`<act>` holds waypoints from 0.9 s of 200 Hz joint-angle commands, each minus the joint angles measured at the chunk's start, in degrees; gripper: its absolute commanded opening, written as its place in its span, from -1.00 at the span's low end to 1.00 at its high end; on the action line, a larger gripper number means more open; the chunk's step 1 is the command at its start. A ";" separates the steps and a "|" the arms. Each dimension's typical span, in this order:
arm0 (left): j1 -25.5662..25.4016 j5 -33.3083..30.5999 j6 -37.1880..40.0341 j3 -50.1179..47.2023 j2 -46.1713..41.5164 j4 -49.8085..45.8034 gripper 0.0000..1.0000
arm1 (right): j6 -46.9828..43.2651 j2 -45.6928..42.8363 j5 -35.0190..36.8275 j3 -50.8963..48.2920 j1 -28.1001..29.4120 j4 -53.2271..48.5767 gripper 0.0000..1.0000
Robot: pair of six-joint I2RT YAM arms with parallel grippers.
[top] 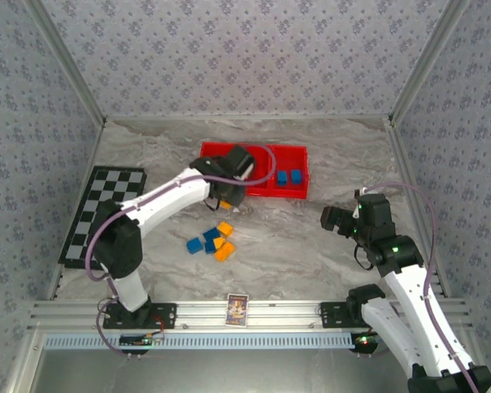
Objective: Sort the legos into containers by color
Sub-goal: Pick up the lego from the center of the table, then place the lego in the container.
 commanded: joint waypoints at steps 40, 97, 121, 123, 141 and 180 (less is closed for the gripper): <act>10.29 -7.40 -3.93 14.56 10.29 1.00 -0.69 | 0.04 -0.33 0.15 -0.44 -0.73 0.19 0.99; 13.63 -3.14 -8.62 22.10 19.26 3.55 -0.67 | -0.30 -0.49 -0.36 -0.43 -0.96 0.45 0.99; 13.81 -4.10 -9.06 23.65 21.32 3.56 -0.61 | -0.26 -0.49 -0.56 -0.53 -1.13 0.45 0.99; 13.80 -4.12 -9.06 23.67 21.42 3.59 -0.59 | -0.29 -0.49 -0.56 -0.54 -1.13 0.52 0.99; 14.00 -4.30 -9.14 23.48 21.83 4.01 -0.45 | -0.24 -0.49 -0.58 -0.52 -1.30 0.61 0.99; 14.68 -4.14 -9.98 21.09 20.34 5.39 -0.05 | -0.39 -0.23 -1.08 -0.69 -1.56 0.76 0.99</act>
